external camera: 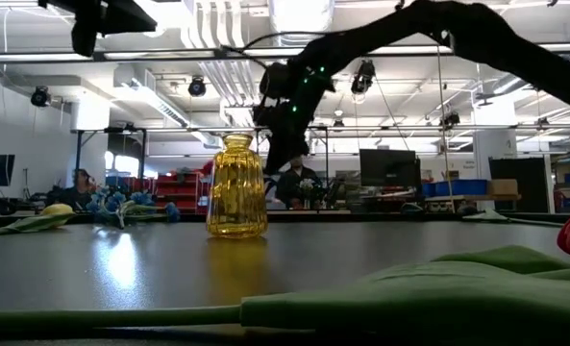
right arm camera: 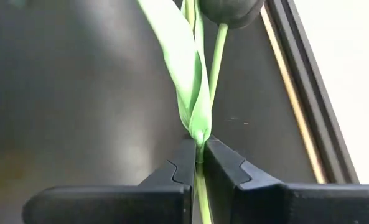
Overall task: Sort flowers into vase by color
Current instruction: Put the top red flower into the left yellow vase
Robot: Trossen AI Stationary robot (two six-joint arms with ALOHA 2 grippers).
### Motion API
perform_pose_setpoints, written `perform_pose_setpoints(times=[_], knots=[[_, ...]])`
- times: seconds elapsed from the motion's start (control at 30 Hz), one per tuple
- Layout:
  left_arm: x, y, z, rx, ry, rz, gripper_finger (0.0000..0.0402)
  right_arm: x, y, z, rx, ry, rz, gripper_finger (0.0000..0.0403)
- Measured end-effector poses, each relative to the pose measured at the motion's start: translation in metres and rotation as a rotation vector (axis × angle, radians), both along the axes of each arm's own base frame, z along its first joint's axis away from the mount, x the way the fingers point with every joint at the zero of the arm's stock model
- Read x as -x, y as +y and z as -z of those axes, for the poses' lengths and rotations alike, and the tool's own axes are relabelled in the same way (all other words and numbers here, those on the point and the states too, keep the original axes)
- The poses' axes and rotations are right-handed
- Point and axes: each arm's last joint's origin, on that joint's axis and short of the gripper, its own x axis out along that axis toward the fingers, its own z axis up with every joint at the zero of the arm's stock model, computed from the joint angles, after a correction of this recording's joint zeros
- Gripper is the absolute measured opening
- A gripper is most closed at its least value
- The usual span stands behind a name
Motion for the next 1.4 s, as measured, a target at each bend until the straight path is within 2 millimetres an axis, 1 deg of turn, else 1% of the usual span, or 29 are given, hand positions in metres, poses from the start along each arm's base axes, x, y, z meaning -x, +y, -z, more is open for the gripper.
perform_pose_setpoints(times=[0.07, 0.1, 0.13, 0.17, 0.23, 0.3, 0.37, 0.5, 0.6, 0.67, 0.77, 0.9, 0.97, 1.03, 1.13, 1.23, 1.3, 1.4], knots=[[-0.009, 0.002, 0.006, 0.015, 0.006, 0.023, 0.0049, 0.006, 0.007, -0.015, -0.047, -0.036, -0.006, 0.0016], [-0.014, 0.003, 0.012, 0.03, 0.015, 0.036, 0.0059, 0.009, 0.011, -0.019, -0.075, -0.044, -0.006, 0.0016], [-0.019, 0.004, 0.018, 0.043, 0.018, 0.05, 0.0071, 0.011, 0.014, -0.02, -0.094, -0.043, -0.005, 0.0016], [-0.023, 0.005, 0.022, 0.051, 0.016, 0.067, 0.0082, 0.014, 0.016, -0.016, -0.109, -0.032, 0.005, 0.0015], [-0.03, 0.006, 0.028, 0.054, 0.012, 0.077, 0.0106, 0.018, 0.017, 0.005, -0.108, 0.013, 0.031, 0.0015], [-0.035, 0.007, 0.028, 0.042, -0.006, 0.082, 0.0128, 0.021, 0.016, 0.033, -0.103, 0.049, 0.091, 0.0015], [-0.038, 0.007, 0.029, 0.03, -0.003, 0.083, 0.0149, 0.026, 0.019, 0.056, -0.129, 0.083, 0.122, 0.0015], [-0.04, 0.009, 0.028, 0.026, 0.018, 0.074, 0.0176, 0.035, 0.032, 0.083, -0.14, 0.176, 0.109, 0.0015], [-0.04, 0.013, 0.027, 0.016, 0.028, 0.052, 0.0184, 0.037, 0.039, 0.096, -0.137, 0.207, 0.083, 0.0025], [-0.039, 0.016, 0.025, 0.01, 0.026, 0.043, 0.0185, 0.037, 0.039, 0.095, -0.135, 0.2, 0.079, 0.0043], [-0.035, 0.019, 0.024, 0.007, 0.031, 0.024, 0.0185, 0.037, 0.039, 0.088, -0.139, 0.203, 0.075, 0.0081], [-0.027, 0.019, 0.024, 0.014, 0.077, 0.013, 0.0185, 0.046, 0.044, 0.066, -0.09, 0.221, 0.002, 0.0118], [-0.023, 0.019, 0.025, 0.017, 0.093, 0.013, 0.0185, 0.052, 0.046, 0.058, -0.066, 0.228, -0.035, 0.0125], [-0.021, 0.018, 0.025, 0.012, 0.103, 0.014, 0.0185, 0.054, 0.048, 0.056, -0.059, 0.204, -0.091, 0.0125], [-0.02, 0.018, 0.025, -0.009, 0.116, 0.017, 0.0185, 0.042, 0.056, 0.054, 0.024, 0.115, -0.189, 0.0117], [-0.02, 0.018, 0.024, -0.027, 0.128, 0.02, 0.0185, 0.026, 0.061, 0.059, 0.11, 0.045, -0.222, 0.0108], [-0.02, 0.018, 0.024, -0.028, 0.126, 0.023, 0.0185, 0.02, 0.063, 0.071, 0.117, 0.049, -0.221, 0.0103], [-0.019, 0.017, 0.023, -0.029, 0.119, 0.044, 0.0185, 0.017, 0.059, 0.085, 0.125, 0.091, -0.21, 0.0101]])
